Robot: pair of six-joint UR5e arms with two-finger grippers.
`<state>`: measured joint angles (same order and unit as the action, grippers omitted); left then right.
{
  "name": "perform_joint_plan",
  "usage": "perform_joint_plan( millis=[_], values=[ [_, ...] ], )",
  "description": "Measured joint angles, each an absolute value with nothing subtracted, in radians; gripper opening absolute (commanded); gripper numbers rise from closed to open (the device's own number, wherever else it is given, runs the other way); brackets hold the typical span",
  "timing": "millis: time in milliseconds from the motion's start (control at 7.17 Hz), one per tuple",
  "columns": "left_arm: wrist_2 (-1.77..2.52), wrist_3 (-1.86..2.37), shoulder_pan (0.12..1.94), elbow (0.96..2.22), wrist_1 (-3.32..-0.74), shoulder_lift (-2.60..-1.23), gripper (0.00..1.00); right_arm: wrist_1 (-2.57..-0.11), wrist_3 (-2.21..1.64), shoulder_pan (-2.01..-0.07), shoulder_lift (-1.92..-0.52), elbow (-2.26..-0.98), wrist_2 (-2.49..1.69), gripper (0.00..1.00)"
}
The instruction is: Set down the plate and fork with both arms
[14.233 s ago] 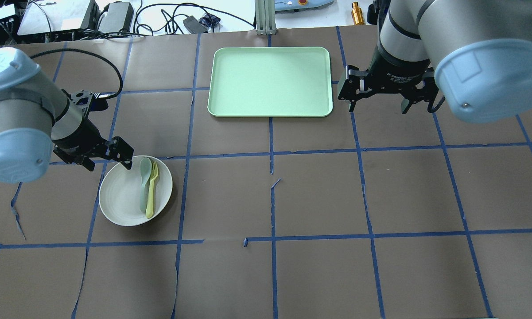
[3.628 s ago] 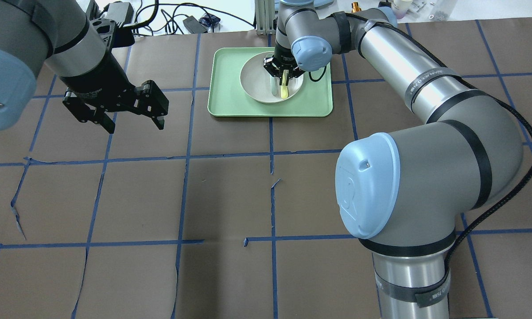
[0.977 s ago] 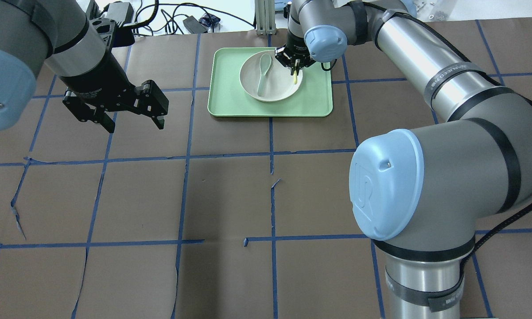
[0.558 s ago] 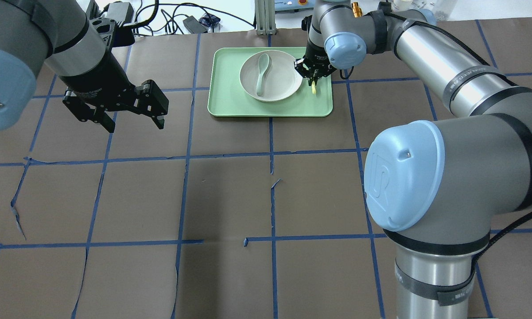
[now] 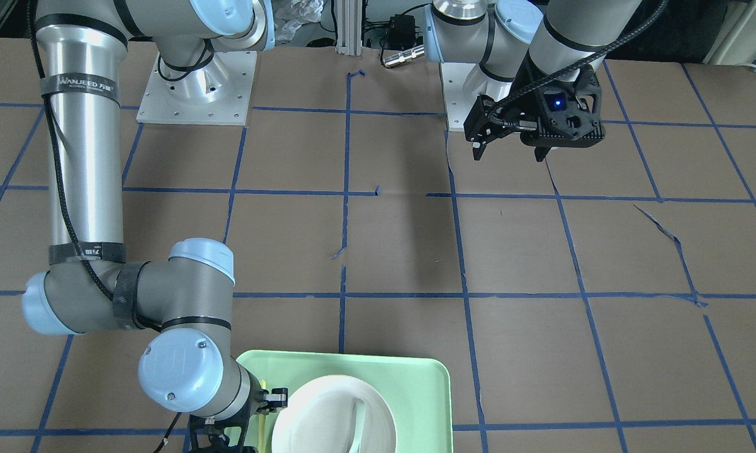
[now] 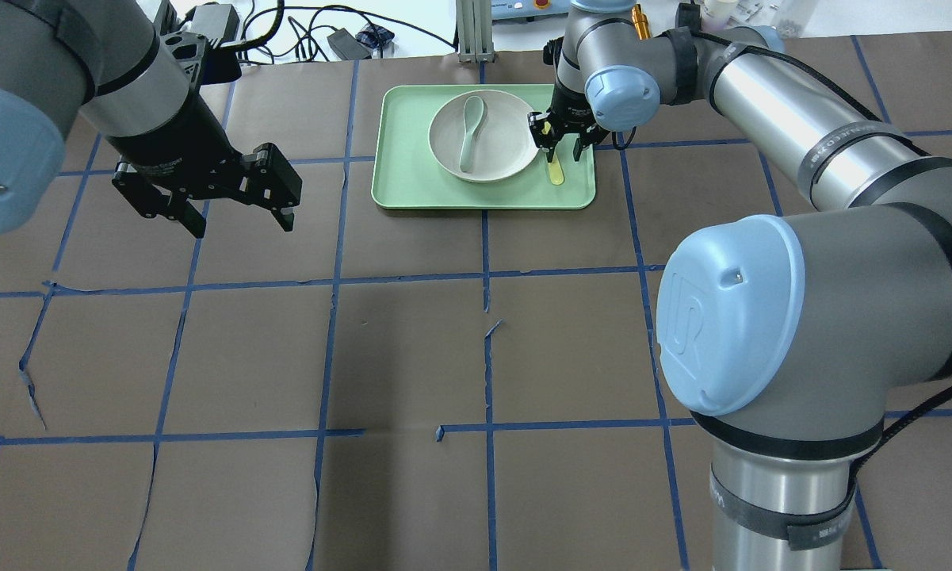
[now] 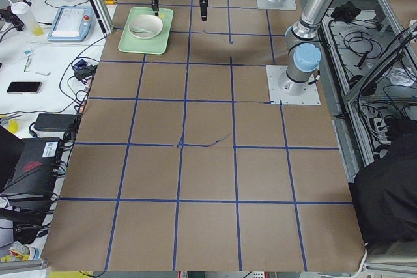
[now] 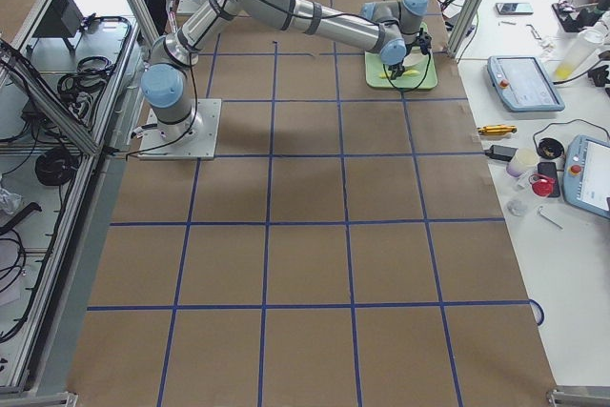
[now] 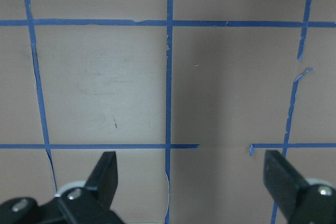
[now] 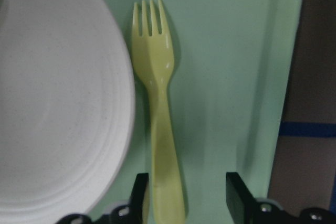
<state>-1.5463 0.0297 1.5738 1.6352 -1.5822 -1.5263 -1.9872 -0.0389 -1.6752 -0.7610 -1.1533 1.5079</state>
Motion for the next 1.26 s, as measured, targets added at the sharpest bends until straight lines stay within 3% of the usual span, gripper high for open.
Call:
perform_joint_plan(
  millis=[419,837,1256],
  values=[
    [-1.547,0.027,1.573,1.631,-1.582,-1.522,1.00,-1.982,-0.001,-1.655,-0.969,-1.304,1.535,1.00],
    [-1.549,0.026,1.573,1.629,-1.584,-1.518,1.00,-1.949,0.006,-1.587,-1.321,-1.565,1.535,1.00],
    [-1.550,0.026,1.574,1.633,-1.585,-1.515,1.00,-1.696,-0.008,-1.574,-1.560,-1.641,1.585,1.00]
  ],
)
